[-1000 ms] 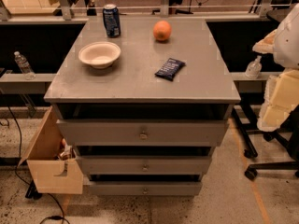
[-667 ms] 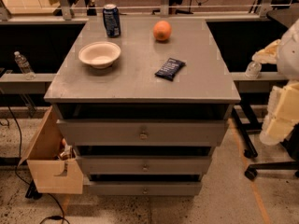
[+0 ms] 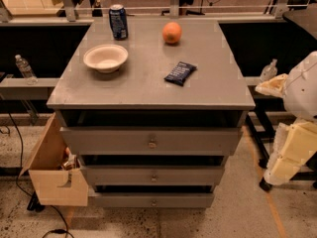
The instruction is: Open bottom drawer
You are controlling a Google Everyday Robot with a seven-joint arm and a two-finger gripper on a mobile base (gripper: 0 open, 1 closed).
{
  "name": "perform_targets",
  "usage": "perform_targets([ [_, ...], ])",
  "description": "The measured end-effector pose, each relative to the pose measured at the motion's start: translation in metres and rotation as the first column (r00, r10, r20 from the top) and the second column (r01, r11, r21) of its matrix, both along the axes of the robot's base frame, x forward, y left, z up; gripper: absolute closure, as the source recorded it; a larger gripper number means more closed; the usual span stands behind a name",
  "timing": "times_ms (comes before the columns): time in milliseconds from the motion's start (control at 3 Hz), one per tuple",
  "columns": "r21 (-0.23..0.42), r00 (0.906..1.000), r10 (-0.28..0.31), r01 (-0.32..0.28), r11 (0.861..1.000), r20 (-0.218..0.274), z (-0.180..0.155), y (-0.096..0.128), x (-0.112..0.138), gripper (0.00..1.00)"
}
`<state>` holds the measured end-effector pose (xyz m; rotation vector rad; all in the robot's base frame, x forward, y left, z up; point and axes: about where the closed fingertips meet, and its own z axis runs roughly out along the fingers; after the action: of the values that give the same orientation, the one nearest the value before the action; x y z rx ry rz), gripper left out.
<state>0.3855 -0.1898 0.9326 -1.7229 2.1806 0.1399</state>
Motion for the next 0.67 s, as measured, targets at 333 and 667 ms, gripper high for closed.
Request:
perform_targets([
  [333, 0.0, 1.0, 0.0, 0.0, 1.0, 0.0, 0.0, 0.0, 0.0, 0.0],
  [667, 0.036, 0.9993, -0.001, 0.002, 0.999, -0.036, -0.035, 0.004, -0.001, 0.0],
])
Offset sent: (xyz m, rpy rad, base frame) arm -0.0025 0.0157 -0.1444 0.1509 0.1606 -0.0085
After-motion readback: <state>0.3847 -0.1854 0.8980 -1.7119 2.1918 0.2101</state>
